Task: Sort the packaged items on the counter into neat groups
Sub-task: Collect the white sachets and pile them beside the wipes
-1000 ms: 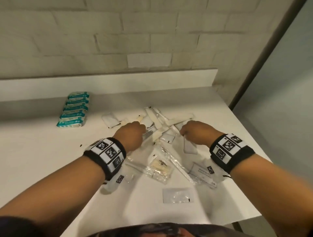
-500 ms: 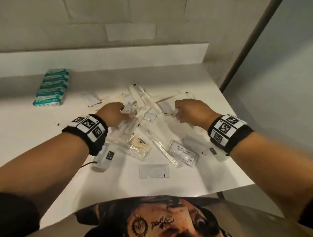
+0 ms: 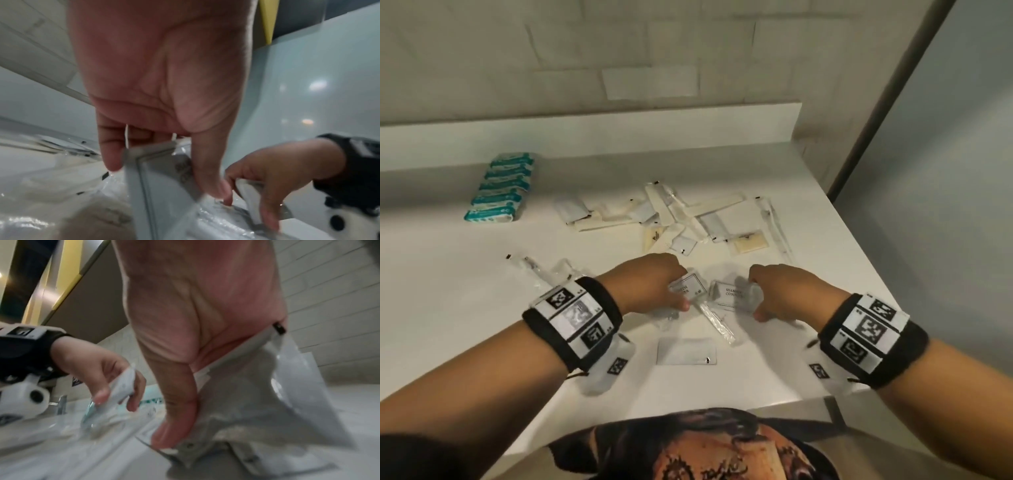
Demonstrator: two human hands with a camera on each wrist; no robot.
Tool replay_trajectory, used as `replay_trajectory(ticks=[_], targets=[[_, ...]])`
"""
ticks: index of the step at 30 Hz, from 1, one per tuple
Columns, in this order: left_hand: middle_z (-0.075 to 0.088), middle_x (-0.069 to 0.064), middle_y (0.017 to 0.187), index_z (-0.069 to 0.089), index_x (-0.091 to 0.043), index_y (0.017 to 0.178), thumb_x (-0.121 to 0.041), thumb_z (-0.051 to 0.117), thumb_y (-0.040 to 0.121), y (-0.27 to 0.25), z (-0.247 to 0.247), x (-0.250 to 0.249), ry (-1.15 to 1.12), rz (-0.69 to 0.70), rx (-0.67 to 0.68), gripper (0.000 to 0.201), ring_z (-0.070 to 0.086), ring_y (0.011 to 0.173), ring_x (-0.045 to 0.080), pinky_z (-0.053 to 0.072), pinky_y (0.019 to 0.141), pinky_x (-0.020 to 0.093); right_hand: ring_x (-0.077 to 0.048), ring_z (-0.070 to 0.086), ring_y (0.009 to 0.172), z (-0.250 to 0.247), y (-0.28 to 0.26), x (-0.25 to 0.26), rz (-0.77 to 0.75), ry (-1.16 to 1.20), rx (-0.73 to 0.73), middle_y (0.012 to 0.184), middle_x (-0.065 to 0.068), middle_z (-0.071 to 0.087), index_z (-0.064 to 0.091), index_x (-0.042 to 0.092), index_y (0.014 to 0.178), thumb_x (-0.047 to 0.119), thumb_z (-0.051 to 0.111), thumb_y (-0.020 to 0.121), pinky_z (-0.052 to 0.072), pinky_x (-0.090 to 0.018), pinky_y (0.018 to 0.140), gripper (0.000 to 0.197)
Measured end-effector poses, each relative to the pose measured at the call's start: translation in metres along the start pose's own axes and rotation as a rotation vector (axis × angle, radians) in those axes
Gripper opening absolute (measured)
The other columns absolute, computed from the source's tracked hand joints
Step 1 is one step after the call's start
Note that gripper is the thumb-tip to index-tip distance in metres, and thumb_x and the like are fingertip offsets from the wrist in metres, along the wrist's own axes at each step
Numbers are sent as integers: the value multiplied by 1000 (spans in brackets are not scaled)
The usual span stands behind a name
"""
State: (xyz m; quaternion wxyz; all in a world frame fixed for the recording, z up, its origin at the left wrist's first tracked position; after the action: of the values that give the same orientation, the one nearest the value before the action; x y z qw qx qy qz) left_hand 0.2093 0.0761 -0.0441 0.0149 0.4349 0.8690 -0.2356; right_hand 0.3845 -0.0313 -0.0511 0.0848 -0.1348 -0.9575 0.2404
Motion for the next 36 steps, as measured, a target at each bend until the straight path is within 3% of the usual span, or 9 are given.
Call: replay_trajectory(ticks=[4, 11, 13, 19, 22, 25, 30, 33, 36], targets=[[45, -1, 131, 52, -19, 128, -49, 61, 85, 12, 2, 10, -19, -106, -68, 53, 51, 114, 20, 44, 93, 35, -23, 59, 100, 9, 4, 15, -2, 67, -4, 116, -3, 61, 45, 15, 126, 31, 77, 75, 40, -28, 70, 62], [44, -2, 142, 44, -20, 138, -49, 58, 88, 8, 2, 15, -75, -128, -45, 60, 49, 123, 19, 42, 100, 33, -23, 59, 97, -2, 24, 29, -38, -16, 0, 115, -4, 55, 55, 15, 116, 34, 74, 76, 50, -32, 79, 48], [43, 2, 144, 41, -16, 141, -49, 53, 92, 8, -8, 21, -119, -155, -72, 60, 44, 128, 21, 37, 102, 32, -20, 59, 89, -5, 30, 30, -59, 69, -18, 108, -3, 58, 58, 17, 106, 33, 71, 77, 48, -30, 71, 36], [48, 14, 130, 48, -5, 125, -46, 42, 97, 17, -47, 82, -160, -375, -197, 50, 50, 115, 27, 40, 89, 34, -1, 54, 55, -54, 50, 31, -39, 353, -67, 88, 4, 62, 65, 13, 105, 19, 64, 87, 40, -18, 45, 18], [46, 19, 137, 47, -1, 129, -39, 41, 98, 21, -71, 129, -160, -528, -262, 50, 48, 122, 32, 39, 97, 37, -16, 56, 82, -75, 78, 39, -104, 61, -153, 106, -1, 66, 64, 24, 87, 33, 64, 84, 38, -23, 62, 9], [40, 19, 147, 40, 0, 140, -41, 35, 100, 24, -74, 165, -82, -633, -114, 57, 40, 134, 33, 30, 108, 35, -20, 58, 102, -89, 103, 61, -231, 7, -171, 117, -1, 64, 66, 20, 112, 34, 59, 86, 45, -27, 79, 30], [55, 15, 131, 46, -4, 132, -40, 37, 100, 17, -59, 153, -98, -522, 48, 48, 55, 115, 26, 39, 91, 30, -23, 48, 125, -92, 148, 102, -384, -105, 28, 152, -5, 36, 19, 29, 152, 28, 60, 89, 40, -31, 97, 75], [62, 10, 118, 53, -10, 116, -39, 40, 99, 9, -50, 146, -135, -467, 30, 37, 56, 96, 22, 39, 80, 28, -15, 58, 98, -103, 160, 94, -337, -192, 122, 142, -1, 48, 36, 28, 146, 19, 62, 85, 50, -28, 82, 67], [58, 6, 102, 47, -19, 92, -42, 44, 96, -1, -55, 160, -165, -488, -89, 24, 53, 90, 21, 37, 75, 31, -17, 55, 93, -129, 169, 81, -298, -208, 84, 123, 3, 60, 56, 24, 128, 20, 67, 83, 44, -29, 76, 46]])
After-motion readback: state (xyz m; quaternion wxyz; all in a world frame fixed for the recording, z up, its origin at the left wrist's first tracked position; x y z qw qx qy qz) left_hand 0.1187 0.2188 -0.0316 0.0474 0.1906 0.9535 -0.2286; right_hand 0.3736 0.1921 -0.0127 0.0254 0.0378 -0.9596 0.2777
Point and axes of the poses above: each hand's wrist, its own y-axis towards the middle knuckle, its own z-axis out of the palm, x = y × z, the point moved 4 cm from there along y, towards the middle knuckle
